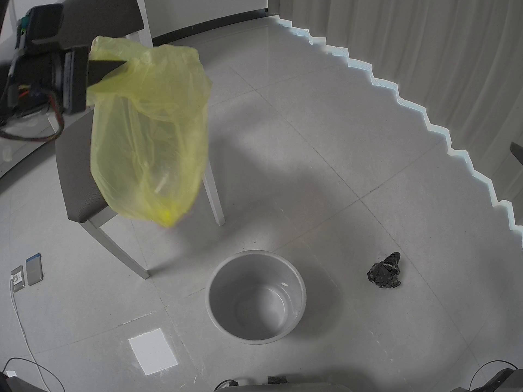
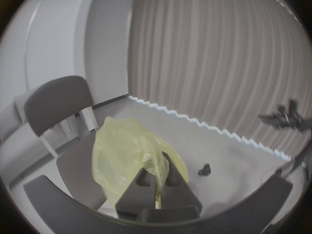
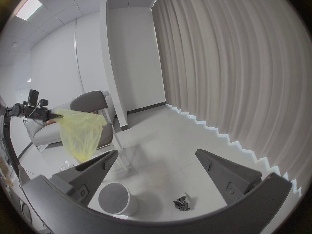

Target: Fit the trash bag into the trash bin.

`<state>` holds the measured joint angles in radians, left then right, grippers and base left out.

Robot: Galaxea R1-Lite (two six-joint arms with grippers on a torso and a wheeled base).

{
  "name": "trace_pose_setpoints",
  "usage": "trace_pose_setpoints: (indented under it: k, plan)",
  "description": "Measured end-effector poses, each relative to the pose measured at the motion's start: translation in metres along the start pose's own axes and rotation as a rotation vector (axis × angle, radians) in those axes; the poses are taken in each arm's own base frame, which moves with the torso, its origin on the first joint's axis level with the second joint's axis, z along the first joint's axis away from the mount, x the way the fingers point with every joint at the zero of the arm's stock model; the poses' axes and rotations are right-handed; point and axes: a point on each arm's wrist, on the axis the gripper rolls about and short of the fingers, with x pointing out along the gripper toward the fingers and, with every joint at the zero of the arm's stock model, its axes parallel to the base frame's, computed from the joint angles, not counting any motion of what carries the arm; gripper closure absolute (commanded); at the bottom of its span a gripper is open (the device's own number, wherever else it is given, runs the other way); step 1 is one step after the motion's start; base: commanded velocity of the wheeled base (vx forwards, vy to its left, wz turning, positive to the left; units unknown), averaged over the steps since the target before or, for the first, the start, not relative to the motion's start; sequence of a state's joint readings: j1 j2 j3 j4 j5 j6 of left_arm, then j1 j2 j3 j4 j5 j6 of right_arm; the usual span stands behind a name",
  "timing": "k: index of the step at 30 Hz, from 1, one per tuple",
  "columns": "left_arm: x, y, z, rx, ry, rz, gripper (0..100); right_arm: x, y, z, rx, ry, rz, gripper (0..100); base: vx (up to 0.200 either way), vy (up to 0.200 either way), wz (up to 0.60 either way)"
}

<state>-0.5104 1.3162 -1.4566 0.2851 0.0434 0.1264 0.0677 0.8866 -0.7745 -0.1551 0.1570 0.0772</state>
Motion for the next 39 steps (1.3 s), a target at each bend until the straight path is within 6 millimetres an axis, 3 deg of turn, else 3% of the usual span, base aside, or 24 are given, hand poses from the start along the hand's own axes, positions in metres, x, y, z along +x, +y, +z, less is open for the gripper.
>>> trace_pose_setpoints:
  k: [7, 16, 30, 39]
  plan:
    - [-0.02, -0.015, -0.006, 0.159, 0.075, -0.128, 100, 0.057, 0.007, 0.022, 0.007, 0.04, 0.096, 0, 0.0, 0.0, 0.0]
    - [-0.01, -0.021, -0.003, 0.219, 0.082, -0.172, 100, 0.109, 0.011, 0.031, 0.015, 0.097, 0.144, 0, 0.0, 0.0, 0.0]
    - [0.002, -0.037, 0.007, 0.248, 0.038, -0.247, 100, 0.173, 0.01, -0.009, 0.105, 0.304, 0.215, 0, 0.0, 0.0, 0.0]
    - [0.003, -0.045, 0.015, 0.251, -0.003, -0.286, 100, 0.228, 0.032, -0.042, 0.144, 0.365, 0.279, 0, 0.0, 0.0, 0.0]
